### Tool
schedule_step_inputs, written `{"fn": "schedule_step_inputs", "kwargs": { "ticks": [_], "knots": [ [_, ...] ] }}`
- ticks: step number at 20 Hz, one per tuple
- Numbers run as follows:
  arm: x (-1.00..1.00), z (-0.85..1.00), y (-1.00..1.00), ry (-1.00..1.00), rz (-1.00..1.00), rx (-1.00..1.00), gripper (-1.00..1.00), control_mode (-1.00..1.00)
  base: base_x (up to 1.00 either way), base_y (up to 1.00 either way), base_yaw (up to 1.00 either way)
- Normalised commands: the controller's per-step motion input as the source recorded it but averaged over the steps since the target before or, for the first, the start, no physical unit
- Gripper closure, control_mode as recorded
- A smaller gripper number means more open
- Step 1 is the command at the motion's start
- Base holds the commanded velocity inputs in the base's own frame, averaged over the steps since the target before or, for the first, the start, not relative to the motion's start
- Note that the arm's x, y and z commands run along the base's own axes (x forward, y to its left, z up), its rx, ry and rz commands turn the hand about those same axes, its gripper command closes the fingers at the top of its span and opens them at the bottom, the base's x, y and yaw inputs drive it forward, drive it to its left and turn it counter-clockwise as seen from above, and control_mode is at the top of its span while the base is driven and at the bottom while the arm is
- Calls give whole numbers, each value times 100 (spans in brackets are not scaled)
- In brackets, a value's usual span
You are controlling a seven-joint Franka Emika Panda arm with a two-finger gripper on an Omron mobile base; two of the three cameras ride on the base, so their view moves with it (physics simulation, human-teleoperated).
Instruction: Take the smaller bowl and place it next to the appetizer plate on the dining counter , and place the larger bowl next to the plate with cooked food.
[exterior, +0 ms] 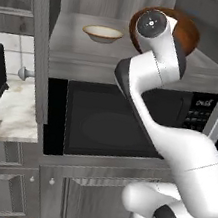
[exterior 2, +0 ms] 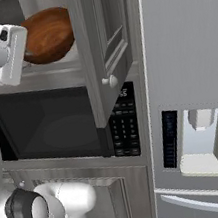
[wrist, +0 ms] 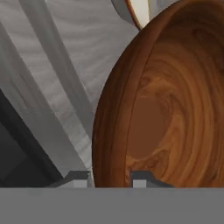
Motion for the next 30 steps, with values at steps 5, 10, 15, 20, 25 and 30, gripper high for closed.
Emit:
{"fn": "schedule_step_inputs", "kwargs": {
  "ticks": [5, 10, 15, 20, 25, 30],
  "knots": [
    [-100, 0, 34, 12, 7, 25, 100, -100, 0, 0, 0],
    [-100, 0, 1, 13, 6, 24, 100, -100, 0, 0, 0],
    [-100, -47, 0, 1, 3, 2, 100, -100, 0, 0, 0],
    [-59, -97, -1, 4, 3, 0, 100, -100, 0, 0, 0],
    [13, -78, 0, 1, 1, 0, 100, -100, 0, 0, 0],
    [3, -11, 0, 0, 0, 0, 100, 100, -40, 21, 11]
  ]
}}
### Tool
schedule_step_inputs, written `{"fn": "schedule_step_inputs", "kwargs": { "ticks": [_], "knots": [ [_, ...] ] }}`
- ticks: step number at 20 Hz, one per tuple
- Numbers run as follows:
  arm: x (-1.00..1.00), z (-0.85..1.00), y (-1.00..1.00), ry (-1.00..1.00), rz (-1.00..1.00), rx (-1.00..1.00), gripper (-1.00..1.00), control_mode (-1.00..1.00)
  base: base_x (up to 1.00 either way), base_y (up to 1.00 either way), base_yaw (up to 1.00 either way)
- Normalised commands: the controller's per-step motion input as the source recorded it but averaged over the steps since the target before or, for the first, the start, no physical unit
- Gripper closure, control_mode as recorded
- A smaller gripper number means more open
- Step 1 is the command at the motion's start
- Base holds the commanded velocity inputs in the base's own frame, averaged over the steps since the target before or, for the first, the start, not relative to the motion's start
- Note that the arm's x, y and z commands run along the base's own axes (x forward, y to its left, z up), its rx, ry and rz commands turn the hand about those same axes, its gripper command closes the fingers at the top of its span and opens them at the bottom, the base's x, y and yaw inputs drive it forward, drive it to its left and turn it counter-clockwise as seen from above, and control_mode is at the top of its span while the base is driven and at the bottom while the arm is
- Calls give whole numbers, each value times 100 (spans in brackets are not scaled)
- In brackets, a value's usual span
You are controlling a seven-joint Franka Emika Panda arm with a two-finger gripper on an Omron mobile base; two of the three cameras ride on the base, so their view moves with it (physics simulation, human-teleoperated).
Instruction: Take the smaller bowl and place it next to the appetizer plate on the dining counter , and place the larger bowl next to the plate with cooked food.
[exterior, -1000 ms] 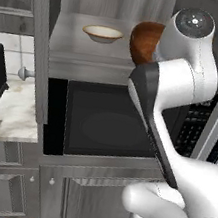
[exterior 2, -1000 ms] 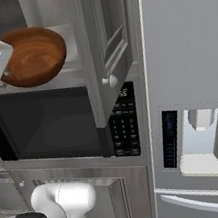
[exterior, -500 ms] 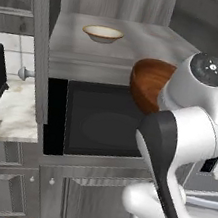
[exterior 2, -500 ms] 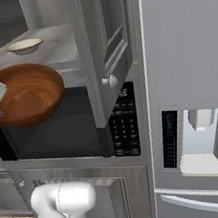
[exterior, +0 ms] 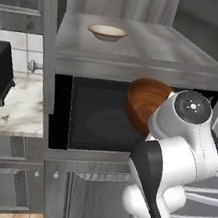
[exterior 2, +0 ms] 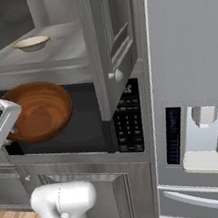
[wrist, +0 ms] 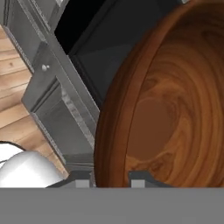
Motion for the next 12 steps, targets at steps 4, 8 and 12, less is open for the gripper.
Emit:
{"fn": "schedule_step_inputs", "kwargs": {
  "ticks": [4, 8, 12],
  "knots": [
    [0, 0, 0, 0, 0, 0, 100, 100, -86, 49, 67],
    [0, 0, 0, 0, 0, 0, 100, 100, -56, 33, 87],
    [0, 0, 0, 0, 0, 0, 100, 100, -56, 29, 90]
  ]
}}
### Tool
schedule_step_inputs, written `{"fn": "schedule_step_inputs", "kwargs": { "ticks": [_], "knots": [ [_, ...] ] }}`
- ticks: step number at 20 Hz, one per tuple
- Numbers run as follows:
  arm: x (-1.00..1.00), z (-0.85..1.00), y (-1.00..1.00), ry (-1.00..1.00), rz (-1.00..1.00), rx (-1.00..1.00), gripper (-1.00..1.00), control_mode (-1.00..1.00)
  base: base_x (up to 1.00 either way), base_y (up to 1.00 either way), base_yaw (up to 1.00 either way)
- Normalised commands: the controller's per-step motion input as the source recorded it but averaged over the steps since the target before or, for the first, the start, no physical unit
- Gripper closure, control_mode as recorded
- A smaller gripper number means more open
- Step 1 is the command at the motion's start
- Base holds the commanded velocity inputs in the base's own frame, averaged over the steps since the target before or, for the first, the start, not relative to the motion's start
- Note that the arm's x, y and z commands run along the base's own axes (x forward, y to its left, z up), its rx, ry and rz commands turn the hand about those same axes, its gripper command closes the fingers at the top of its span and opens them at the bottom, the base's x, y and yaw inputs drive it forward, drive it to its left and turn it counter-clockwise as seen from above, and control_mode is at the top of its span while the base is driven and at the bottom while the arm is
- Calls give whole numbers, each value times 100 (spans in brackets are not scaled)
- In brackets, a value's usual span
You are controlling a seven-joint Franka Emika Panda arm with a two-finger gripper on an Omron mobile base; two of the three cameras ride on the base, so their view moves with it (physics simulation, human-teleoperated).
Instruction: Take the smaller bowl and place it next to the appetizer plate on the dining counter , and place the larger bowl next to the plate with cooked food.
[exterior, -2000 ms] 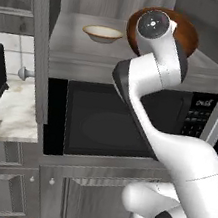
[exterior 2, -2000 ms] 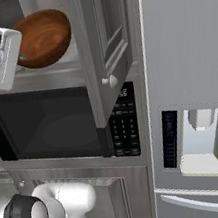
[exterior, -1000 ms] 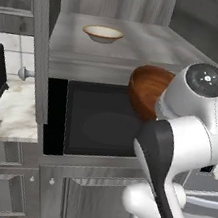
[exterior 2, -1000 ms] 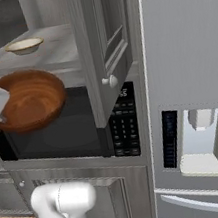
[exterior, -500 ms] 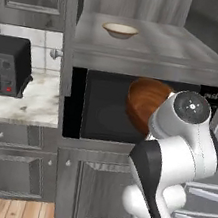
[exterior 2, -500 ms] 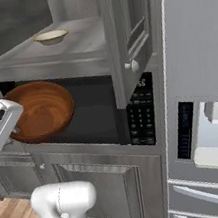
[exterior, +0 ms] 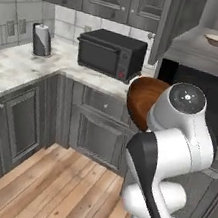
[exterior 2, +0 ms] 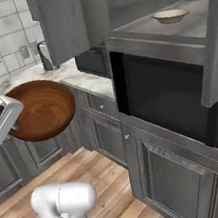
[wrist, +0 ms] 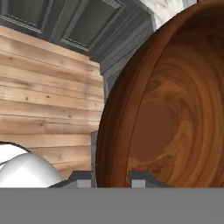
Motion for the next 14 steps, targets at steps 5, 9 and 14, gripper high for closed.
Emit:
{"fn": "schedule_step_inputs", "kwargs": {
  "ticks": [5, 9, 14],
  "knots": [
    [0, 0, 0, 0, 0, 0, 100, 100, -55, 29, 93],
    [0, 0, 0, 0, 0, 0, 100, 100, -42, 25, 95],
    [0, 0, 0, 0, 0, 0, 100, 100, -16, 32, 96]
  ]
}}
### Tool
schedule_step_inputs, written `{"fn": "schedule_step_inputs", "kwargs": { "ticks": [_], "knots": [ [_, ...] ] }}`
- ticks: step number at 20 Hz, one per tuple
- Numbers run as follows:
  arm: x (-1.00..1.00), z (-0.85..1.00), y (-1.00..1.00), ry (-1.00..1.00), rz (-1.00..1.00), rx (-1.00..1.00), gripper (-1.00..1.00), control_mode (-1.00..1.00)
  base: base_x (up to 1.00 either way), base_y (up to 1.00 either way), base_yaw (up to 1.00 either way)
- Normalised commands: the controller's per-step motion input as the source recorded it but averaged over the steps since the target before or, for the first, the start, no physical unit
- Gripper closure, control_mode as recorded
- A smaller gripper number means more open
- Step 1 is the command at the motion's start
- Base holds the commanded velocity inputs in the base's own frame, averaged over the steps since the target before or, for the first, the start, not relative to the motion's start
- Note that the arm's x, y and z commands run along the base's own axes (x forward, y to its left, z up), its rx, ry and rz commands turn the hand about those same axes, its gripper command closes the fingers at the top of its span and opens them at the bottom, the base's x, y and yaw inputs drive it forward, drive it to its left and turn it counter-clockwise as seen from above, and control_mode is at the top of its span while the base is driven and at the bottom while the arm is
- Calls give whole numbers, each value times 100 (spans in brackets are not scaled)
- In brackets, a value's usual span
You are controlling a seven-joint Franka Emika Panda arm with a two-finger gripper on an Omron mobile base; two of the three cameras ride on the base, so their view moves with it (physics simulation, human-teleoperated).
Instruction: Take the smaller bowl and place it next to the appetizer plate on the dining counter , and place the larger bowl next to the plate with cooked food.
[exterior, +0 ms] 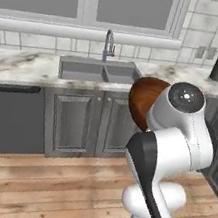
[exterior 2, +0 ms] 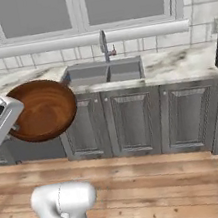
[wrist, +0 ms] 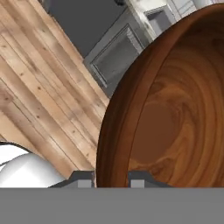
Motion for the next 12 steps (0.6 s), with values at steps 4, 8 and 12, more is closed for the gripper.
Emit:
{"fn": "schedule_step_inputs", "kwargs": {
  "ticks": [4, 8, 12],
  "knots": [
    [0, 0, 0, 0, 0, 0, 100, 100, 0, 26, 96],
    [0, 0, 0, 0, 0, 0, 100, 100, 1, 18, 96],
    [0, 0, 0, 0, 0, 0, 100, 100, 6, 9, 95]
  ]
}}
